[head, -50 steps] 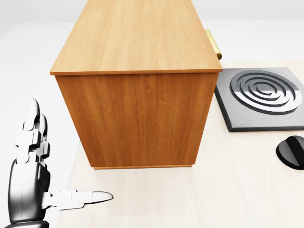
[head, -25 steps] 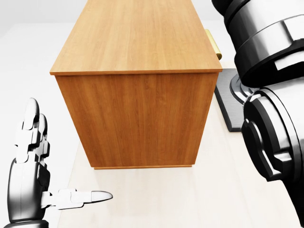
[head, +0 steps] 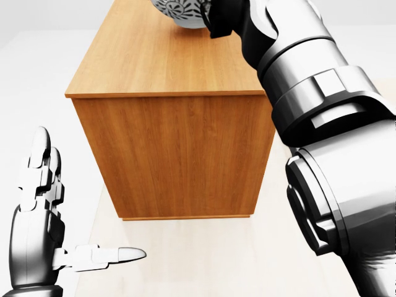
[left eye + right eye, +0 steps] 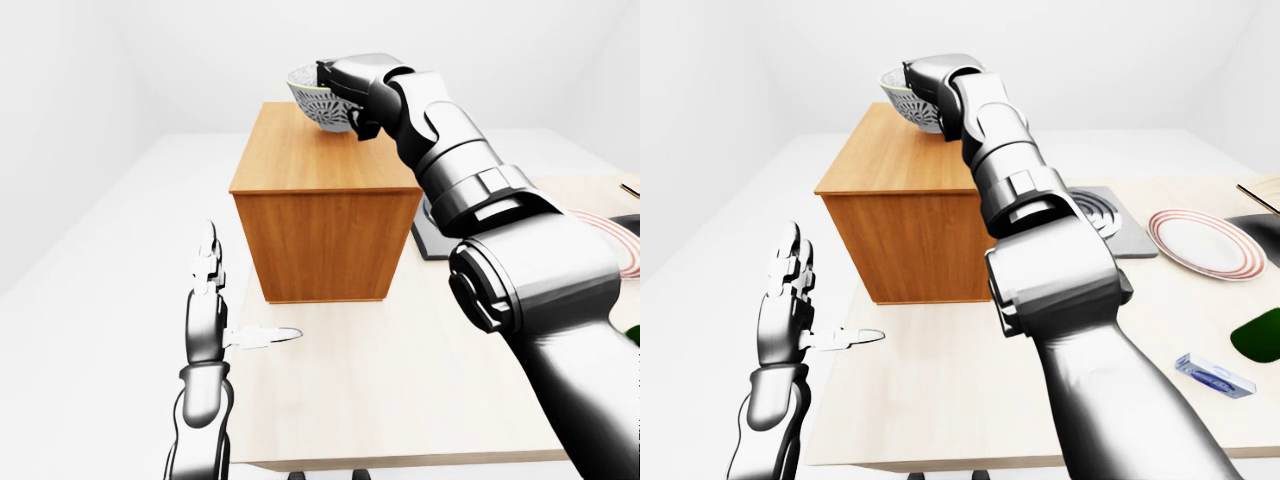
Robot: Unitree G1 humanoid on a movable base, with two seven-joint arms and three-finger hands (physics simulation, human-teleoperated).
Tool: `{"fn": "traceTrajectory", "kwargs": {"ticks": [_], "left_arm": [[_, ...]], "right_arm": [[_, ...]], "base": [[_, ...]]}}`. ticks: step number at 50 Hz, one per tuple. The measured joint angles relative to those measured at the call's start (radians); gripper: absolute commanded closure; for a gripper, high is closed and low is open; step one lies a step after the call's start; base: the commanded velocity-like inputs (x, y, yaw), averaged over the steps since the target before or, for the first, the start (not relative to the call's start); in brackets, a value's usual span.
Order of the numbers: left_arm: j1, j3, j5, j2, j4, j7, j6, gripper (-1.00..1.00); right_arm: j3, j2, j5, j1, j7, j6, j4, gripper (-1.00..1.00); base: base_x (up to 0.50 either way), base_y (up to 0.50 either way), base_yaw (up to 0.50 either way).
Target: Put the bowl on the top of the cabinet.
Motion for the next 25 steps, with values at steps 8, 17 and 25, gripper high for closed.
{"fn": "traceTrajectory", "kwargs": {"ticks": [8, 17, 25], "left_arm": [[0.001, -0.001, 0.0, 0.0, -0.002, -0.001, 0.0, -1.0], [0.004, -0.001, 0.0, 0.0, -0.003, -0.002, 0.0, -1.0], [0.003, -0.001, 0.0, 0.0, -0.002, -0.002, 0.0, -1.0]], "right_arm": [[0.005, 0.009, 0.004, 0.027, -0.009, 0.0, 0.0, 1.0], [0.003, 0.011, 0.006, 0.041, -0.019, 0.0, -0.008, 1.0], [0.001, 0.012, 0.011, 0.043, -0.017, 0.0, -0.014, -1.0]], "base": [[0.0, 0.0, 0.0], [0.0, 0.0, 0.0], [0.0, 0.0, 0.0]]}}
